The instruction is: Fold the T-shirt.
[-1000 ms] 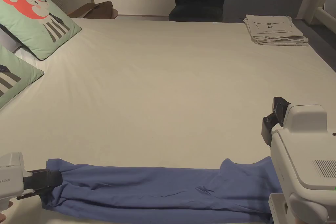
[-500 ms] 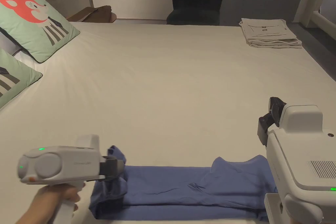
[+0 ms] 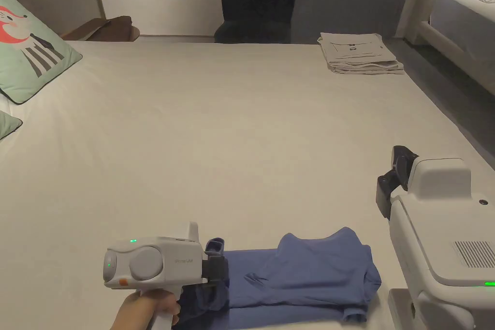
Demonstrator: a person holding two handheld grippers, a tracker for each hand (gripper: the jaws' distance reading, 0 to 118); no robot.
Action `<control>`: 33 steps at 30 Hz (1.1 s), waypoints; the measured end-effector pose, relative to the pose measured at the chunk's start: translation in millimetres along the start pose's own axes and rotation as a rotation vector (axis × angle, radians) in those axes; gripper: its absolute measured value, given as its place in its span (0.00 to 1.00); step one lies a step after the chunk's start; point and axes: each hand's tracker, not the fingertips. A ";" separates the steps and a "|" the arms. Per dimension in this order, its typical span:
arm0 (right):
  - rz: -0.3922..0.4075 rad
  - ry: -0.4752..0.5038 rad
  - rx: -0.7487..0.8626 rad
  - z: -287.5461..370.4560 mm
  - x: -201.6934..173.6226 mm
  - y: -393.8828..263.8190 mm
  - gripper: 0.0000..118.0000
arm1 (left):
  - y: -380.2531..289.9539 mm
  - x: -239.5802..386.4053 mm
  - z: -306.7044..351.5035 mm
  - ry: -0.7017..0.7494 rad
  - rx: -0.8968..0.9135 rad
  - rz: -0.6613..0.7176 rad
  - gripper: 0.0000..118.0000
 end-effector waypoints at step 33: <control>-0.042 -0.001 -0.014 3.9 5.0 -6.0 0.00 | -67.6 7.2 7.2 0.244 0.319 -0.170 0.00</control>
